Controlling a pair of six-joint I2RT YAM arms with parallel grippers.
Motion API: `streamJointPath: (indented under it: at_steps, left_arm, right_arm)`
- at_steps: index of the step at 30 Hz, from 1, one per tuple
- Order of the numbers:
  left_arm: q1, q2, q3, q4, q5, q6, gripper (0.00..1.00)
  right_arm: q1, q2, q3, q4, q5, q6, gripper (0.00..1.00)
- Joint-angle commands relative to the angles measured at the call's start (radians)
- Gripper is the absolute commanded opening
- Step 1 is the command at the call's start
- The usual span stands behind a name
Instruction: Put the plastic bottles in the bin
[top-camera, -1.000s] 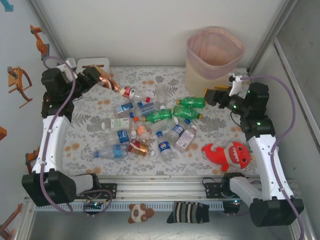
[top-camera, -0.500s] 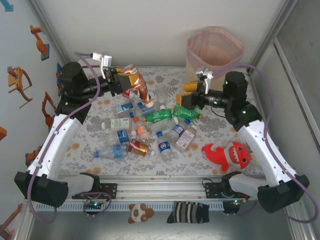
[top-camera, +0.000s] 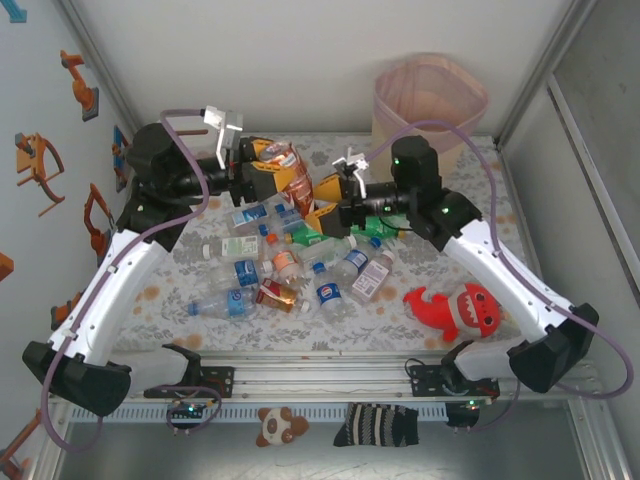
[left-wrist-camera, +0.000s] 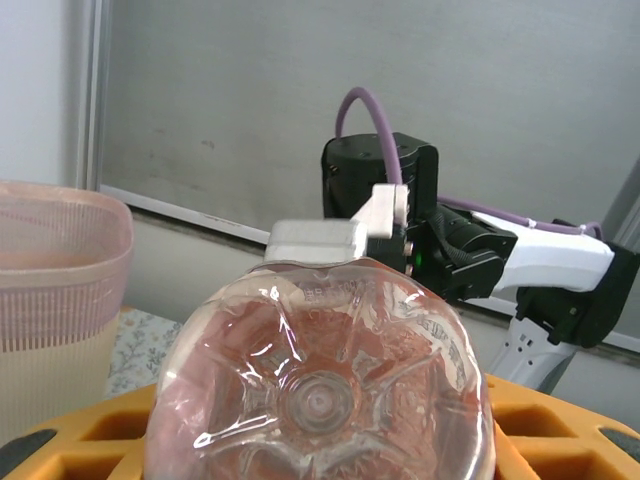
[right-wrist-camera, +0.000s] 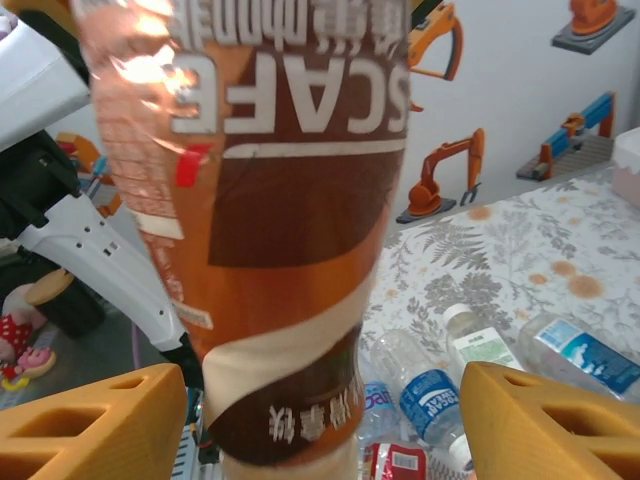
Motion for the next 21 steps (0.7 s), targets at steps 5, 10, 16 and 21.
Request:
streamJointPath:
  at_steps: [5, 10, 16, 21]
  left_arm:
    - [-0.013, -0.011, 0.035, 0.014, 0.025, 0.055, 0.37]
    - [-0.014, -0.007, 0.037, 0.017, 0.023, 0.058, 0.37]
    - [-0.015, -0.007, 0.033, 0.025, 0.012, 0.058, 0.38]
    - [-0.015, -0.014, 0.026, 0.030, -0.008, 0.058, 0.46]
  right_arm:
    - [0.038, 0.040, 0.045, -0.062, -0.044, -0.079, 0.60]
    - [0.045, 0.030, 0.042, -0.065, -0.045, -0.099, 0.47]
    - [0.048, 0.014, 0.041, -0.064, -0.048, -0.111, 0.32]
    - [0.048, -0.006, 0.041, -0.062, -0.025, -0.113, 0.19]
